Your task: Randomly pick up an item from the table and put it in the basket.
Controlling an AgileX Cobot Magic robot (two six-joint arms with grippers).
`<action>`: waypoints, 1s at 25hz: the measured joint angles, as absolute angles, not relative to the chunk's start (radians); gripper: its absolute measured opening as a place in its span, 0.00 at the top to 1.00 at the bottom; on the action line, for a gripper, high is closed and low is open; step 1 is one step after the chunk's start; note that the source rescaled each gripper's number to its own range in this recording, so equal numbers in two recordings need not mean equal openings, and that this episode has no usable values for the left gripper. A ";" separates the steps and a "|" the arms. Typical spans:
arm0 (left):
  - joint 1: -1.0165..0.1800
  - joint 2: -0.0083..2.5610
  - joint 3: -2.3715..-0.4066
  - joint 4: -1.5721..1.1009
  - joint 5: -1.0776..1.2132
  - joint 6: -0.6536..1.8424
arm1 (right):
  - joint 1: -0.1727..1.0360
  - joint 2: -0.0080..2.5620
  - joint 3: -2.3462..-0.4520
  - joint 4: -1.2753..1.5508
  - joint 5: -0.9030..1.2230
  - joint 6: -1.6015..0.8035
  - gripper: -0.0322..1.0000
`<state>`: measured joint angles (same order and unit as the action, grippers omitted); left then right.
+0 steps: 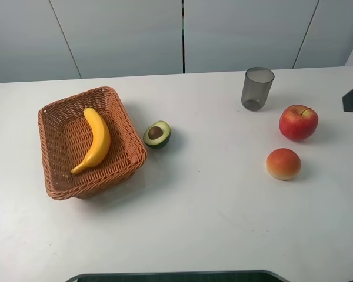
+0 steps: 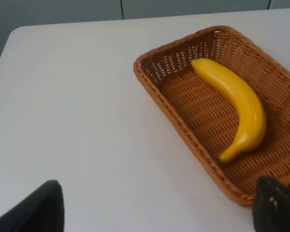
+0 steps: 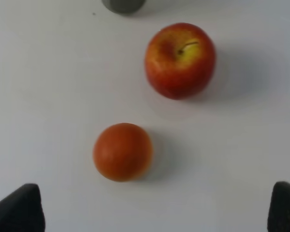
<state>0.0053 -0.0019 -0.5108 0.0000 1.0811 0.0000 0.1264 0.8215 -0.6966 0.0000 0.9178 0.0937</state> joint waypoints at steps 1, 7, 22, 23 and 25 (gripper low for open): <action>0.005 -0.002 -0.511 0.000 1.081 0.000 | 0.126 0.787 -0.692 -0.010 0.933 0.094 0.00; 0.005 -0.002 -0.511 0.000 1.081 0.000 | 0.126 0.566 -0.663 -0.016 1.023 0.092 0.00; 0.005 -0.002 -0.511 0.000 1.081 0.000 | 0.126 0.033 -0.513 -0.012 1.087 0.035 0.00; 0.005 -0.002 -0.511 0.000 1.081 0.000 | 0.126 0.014 -0.513 -0.012 1.090 0.030 0.00; 0.005 -0.002 -0.511 0.000 1.081 0.000 | 0.126 0.003 -0.513 -0.012 1.092 0.027 0.00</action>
